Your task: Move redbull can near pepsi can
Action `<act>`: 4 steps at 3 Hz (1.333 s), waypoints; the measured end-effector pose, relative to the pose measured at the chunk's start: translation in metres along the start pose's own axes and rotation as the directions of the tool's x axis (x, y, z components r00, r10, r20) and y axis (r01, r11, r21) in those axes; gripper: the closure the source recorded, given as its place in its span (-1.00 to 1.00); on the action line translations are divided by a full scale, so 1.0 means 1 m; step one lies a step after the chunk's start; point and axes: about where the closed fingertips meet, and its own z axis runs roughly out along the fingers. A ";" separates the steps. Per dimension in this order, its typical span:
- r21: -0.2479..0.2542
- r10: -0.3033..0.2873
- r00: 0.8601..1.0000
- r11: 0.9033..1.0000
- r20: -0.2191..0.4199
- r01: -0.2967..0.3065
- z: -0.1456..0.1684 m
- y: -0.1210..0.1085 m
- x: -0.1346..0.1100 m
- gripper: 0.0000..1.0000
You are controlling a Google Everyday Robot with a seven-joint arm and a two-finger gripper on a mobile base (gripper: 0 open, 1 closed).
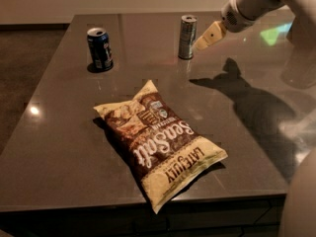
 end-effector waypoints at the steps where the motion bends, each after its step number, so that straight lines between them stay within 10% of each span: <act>1: 0.007 0.043 0.998 0.999 0.036 -0.043 0.030 -0.007 -0.017 -1.00; 4: -0.011 0.100 0.984 0.995 0.148 -0.100 0.067 -0.008 -0.064 -1.00</act>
Offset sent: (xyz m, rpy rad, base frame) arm 0.0720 0.0285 -0.0085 0.1232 -0.0906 -0.0753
